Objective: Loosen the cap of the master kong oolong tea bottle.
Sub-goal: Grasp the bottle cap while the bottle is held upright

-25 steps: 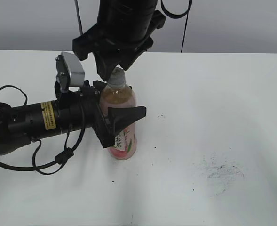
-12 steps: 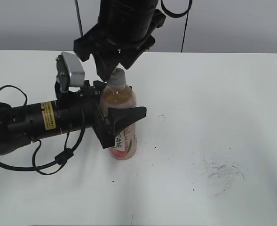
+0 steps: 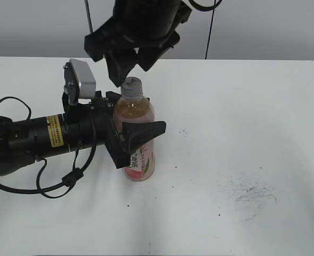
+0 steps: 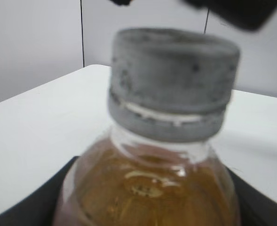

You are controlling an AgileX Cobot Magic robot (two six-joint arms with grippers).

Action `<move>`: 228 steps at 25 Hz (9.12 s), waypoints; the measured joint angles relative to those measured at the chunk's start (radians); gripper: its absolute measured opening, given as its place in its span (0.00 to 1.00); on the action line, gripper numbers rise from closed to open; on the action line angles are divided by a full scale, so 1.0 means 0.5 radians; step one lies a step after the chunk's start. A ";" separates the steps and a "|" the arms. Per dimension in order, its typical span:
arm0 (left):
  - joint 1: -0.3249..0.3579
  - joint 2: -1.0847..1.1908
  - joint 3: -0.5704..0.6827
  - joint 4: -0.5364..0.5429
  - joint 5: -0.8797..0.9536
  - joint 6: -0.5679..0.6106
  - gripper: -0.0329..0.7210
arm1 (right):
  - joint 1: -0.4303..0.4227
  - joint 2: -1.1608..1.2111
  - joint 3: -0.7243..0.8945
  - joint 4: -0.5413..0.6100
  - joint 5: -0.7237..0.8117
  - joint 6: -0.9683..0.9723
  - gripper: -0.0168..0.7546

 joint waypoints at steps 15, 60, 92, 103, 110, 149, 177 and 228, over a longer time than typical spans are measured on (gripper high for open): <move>0.000 0.000 0.000 0.000 -0.002 0.000 0.63 | 0.000 0.002 0.097 0.017 -0.001 -0.002 0.47; 0.000 0.000 0.000 0.006 -0.002 0.012 0.63 | 0.001 -0.002 0.097 0.065 -0.005 -4.101 0.37; 0.000 0.000 0.000 0.008 -0.004 0.008 0.63 | 0.001 -0.004 0.097 0.016 -0.003 0.285 0.54; 0.000 0.000 0.000 0.008 -0.004 0.008 0.63 | 0.001 -0.002 0.097 0.034 -0.005 -0.287 0.37; 0.000 0.000 0.000 0.010 -0.004 0.010 0.63 | 0.001 -0.004 0.097 0.047 -0.005 -1.292 0.37; 0.002 0.000 0.000 0.019 -0.006 0.007 0.63 | -0.010 -0.005 0.097 0.229 -0.001 -2.166 0.78; 0.002 0.000 0.000 0.018 -0.006 0.007 0.63 | 0.004 -0.005 0.097 0.069 0.003 0.334 0.38; 0.004 0.000 0.002 0.040 -0.023 0.008 0.63 | -0.001 -0.012 0.067 0.165 0.029 -5.711 0.37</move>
